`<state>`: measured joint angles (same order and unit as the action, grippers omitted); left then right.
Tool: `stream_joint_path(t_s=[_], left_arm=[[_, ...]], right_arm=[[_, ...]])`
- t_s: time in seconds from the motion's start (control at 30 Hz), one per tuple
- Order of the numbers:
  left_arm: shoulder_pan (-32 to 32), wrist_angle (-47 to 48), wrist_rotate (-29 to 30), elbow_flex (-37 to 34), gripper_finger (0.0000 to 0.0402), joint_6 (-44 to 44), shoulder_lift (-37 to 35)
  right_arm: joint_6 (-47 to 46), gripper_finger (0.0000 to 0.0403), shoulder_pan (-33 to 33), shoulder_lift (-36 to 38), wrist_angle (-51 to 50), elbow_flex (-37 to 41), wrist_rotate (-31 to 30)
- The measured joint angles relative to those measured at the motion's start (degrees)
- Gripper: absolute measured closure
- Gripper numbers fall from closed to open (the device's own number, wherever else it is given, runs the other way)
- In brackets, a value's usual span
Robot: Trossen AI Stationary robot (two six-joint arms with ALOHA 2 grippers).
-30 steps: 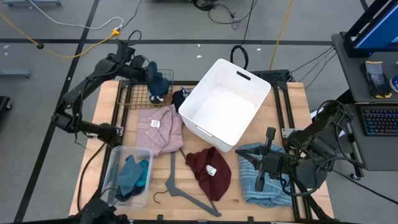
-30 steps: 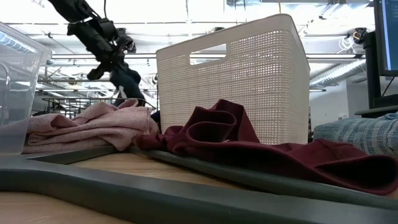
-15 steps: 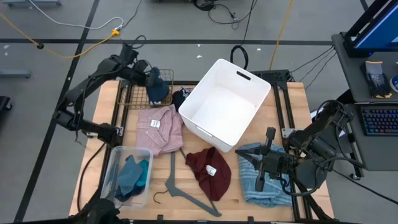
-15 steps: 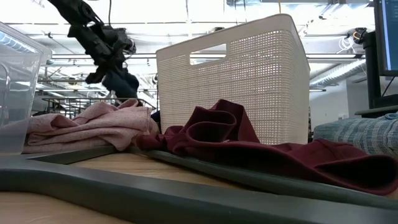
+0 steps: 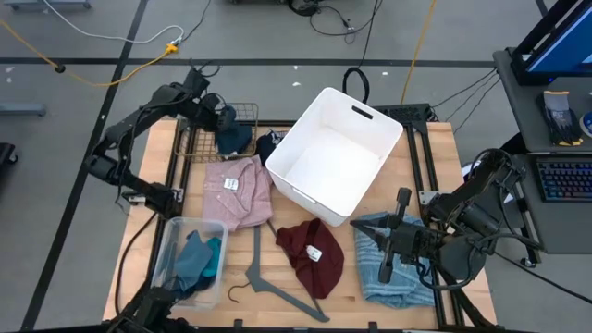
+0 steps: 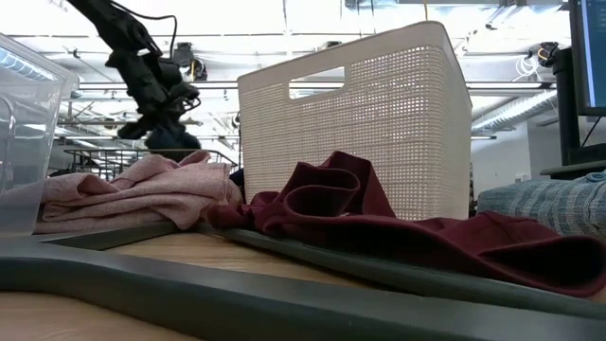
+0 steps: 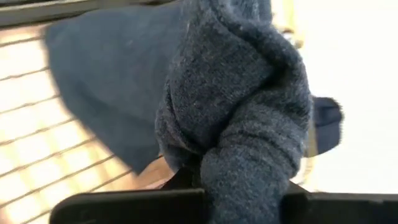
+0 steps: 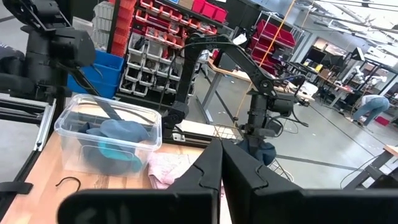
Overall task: Pick & Place Cloths
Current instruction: Put the blue shorts into the wire basket
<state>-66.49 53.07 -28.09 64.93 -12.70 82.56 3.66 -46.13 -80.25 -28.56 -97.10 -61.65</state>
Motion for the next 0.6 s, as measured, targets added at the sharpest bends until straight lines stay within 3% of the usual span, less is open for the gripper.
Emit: stream_joint_path(t_s=[0.2,0.37,0.6], left_arm=[[-1.54,3.95,8.43,0.0,0.0379,0.8,-0.02],[-1.79,3.89,14.75,-0.02,0.0327,1.85,-0.02],[-1.63,4.06,15.67,-0.02,0.0256,2.97,-0.02]], right_arm=[[0.0,0.0403,0.0,-0.02,0.0,0.0,0.13],[0.0,0.0403,0.01,-0.02,0.0,0.0,0.13],[0.0,0.0403,0.0,-0.02,0.0,0.0,0.15]])
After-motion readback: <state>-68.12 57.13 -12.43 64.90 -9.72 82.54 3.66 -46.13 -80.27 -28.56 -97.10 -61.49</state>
